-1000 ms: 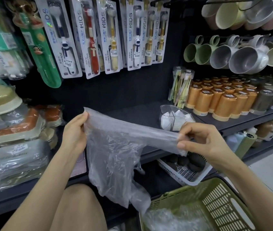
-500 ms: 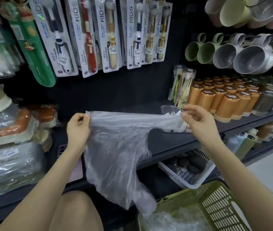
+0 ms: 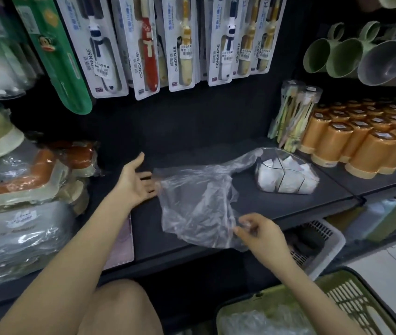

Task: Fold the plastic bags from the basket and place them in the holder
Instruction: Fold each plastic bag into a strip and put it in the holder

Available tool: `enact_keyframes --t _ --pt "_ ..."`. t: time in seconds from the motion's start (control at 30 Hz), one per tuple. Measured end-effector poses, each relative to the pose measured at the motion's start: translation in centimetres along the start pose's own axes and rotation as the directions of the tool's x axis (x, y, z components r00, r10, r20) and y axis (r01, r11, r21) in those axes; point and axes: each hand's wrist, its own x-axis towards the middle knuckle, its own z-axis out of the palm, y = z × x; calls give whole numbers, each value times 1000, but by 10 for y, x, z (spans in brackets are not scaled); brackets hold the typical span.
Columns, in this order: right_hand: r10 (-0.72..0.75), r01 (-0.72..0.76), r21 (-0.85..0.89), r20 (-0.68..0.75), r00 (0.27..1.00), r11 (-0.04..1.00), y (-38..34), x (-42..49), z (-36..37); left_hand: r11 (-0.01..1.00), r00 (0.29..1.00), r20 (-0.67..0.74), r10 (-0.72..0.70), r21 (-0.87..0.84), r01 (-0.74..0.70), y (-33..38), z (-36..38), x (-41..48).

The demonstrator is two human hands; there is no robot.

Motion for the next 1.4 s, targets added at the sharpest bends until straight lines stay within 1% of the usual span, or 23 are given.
enact_keyframes --t 0.07,0.13,0.2,0.27,0.3,0.4,0.5,0.57,0.63,0.73,0.8,0.87,0.9,1.07,1.13,1.2,1.3,1.4 --pt "13 -10 46 -66 998 999 2 2 5 977 997 -76 -7 213 23 -14 -10 -22" --pt "30 -22 93 -79 996 995 1 4 10 904 993 -116 36 426 17 -32 -16 -45" --pt "40 -27 161 -79 996 987 0 6 15 836 994 -96 46 548 14 -47 -20 -61" --pt "49 -30 235 -76 996 972 -1 7 19 807 996 -77 47 591 7 -56 -20 -70" --pt "56 -37 262 -66 996 964 -2 7 20 803 996 -73 50 596 3 -59 -19 -71" --pt "55 -36 308 -55 997 951 -1 8 21 846 996 -80 51 533 0 -65 -15 -70" --pt "44 -22 346 -58 997 938 2 8 19 873 987 -109 117 485 -50 -69 -11 -66" --pt "34 -12 355 -56 998 935 4 8 18 869 980 -107 170 486 -98 -73 -9 -67" --pt "18 3 349 -55 998 937 5 7 17 843 969 -95 230 517 -149 -79 -7 -67" --pt "20 0 358 -51 999 934 7 6 17 817 952 -103 290 544 -190 -84 -7 -65" --pt "42 -30 460 -16 999 887 8 6 12 830 947 -123 298 523 -193 -82 -11 -66" --pt "59 -81 599 55 997 797 10 6 1 840 944 -138 300 507 -193 -75 -16 -68" --pt "56 -99 637 87 995 764 10 7 -7 848 944 -142 297 494 -193 -70 -18 -70" --pt "2 -156 737 205 979 658 25 20 -50 898 943 -204 264 409 -163 -40 -32 -72" --pt "-20 -165 779 222 975 604 31 26 -63 914 946 -208 248 375 -157 -34 -37 -69" --pt "-18 -180 792 234 972 583 37 29 -70 914 956 -192 223 381 -137 -34 -37 -68" --pt "50 -193 769 206 977 610 40 28 -72 886 959 -171 227 444 -131 -46 -35 -63" --pt "147 -230 808 178 973 543 50 27 -68 839 941 -182 287 521 -155 -56 -35 -59"
